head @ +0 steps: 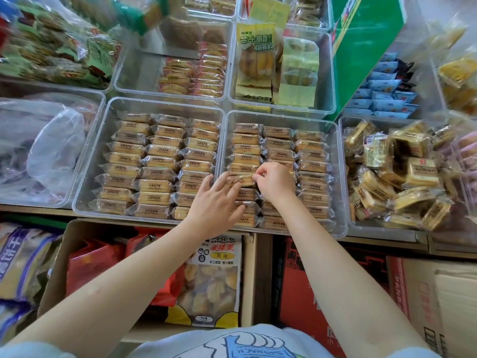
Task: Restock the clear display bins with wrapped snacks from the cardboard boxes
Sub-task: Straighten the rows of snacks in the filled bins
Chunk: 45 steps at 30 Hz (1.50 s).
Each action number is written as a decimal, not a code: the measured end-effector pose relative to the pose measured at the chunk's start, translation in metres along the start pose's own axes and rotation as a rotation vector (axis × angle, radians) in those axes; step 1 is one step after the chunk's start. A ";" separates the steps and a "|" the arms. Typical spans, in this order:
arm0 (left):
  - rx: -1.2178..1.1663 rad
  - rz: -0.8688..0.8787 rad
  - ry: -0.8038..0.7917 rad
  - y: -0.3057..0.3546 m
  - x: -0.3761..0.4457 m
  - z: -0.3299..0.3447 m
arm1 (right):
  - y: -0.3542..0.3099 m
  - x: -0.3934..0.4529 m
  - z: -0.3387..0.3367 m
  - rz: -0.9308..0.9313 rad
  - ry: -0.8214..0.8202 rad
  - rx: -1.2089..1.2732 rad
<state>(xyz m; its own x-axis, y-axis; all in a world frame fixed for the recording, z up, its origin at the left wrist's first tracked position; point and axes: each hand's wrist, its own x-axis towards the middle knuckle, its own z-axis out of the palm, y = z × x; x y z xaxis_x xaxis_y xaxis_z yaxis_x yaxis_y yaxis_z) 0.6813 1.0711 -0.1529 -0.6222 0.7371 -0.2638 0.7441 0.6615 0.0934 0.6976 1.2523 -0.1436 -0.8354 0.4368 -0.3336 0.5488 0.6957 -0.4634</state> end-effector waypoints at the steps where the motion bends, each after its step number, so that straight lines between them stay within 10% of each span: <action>1: -0.003 0.002 0.002 0.000 0.000 0.000 | 0.003 -0.001 0.000 -0.003 -0.022 -0.007; 16: 0.044 -0.025 -0.068 -0.008 0.039 -0.006 | -0.003 0.010 0.007 0.224 0.150 0.218; 31: 0.056 -0.040 -0.020 -0.007 0.037 -0.008 | -0.005 0.030 -0.007 0.205 -0.049 0.242; 37: -0.027 -0.038 0.015 -0.009 0.040 -0.005 | 0.010 0.026 -0.026 0.186 -0.021 0.628; 45: -0.048 -0.032 -0.003 -0.016 0.065 -0.016 | 0.000 0.038 -0.013 0.243 0.020 0.353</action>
<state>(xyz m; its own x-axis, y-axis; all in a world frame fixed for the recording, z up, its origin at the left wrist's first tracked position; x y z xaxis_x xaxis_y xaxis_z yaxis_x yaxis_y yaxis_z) 0.6247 1.1104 -0.1567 -0.6449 0.7148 -0.2703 0.7111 0.6909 0.1302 0.6654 1.2757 -0.1456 -0.6789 0.5776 -0.4532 0.7035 0.3351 -0.6267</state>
